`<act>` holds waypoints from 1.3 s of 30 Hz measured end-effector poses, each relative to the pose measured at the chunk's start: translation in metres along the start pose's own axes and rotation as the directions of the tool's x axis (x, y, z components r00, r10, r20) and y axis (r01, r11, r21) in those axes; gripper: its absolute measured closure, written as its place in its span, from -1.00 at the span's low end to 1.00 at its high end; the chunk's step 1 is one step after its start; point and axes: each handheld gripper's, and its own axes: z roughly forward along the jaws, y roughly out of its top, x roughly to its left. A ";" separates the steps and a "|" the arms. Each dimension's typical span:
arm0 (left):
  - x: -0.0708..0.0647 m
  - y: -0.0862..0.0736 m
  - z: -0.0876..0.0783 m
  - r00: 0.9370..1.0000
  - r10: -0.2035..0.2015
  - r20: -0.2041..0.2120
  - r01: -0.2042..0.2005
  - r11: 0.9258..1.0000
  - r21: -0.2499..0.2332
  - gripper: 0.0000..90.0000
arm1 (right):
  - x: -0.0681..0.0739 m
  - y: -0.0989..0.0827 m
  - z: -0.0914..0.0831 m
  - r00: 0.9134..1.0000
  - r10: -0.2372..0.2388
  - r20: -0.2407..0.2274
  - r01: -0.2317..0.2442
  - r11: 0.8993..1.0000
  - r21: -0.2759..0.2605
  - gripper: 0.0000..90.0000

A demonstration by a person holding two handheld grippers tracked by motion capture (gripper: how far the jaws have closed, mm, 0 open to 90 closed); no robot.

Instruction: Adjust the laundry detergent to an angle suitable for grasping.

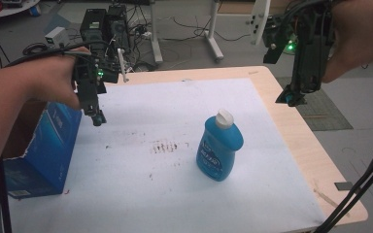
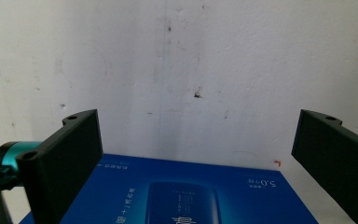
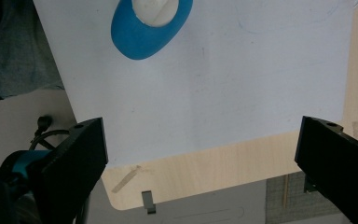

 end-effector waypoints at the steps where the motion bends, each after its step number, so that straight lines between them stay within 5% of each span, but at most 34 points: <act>1: 0.000 0.000 0.000 1.000 -0.003 -0.001 0.003 1.000 0.002 -0.96 | 0.000 0.000 0.000 1.000 0.001 0.003 -0.001 1.000 0.001 -0.97; 39: -0.006 -0.006 -0.003 1.000 -0.017 -0.007 0.017 1.000 0.003 -0.96 | 0.004 0.000 0.002 1.000 0.001 0.008 -0.001 1.000 0.002 -0.97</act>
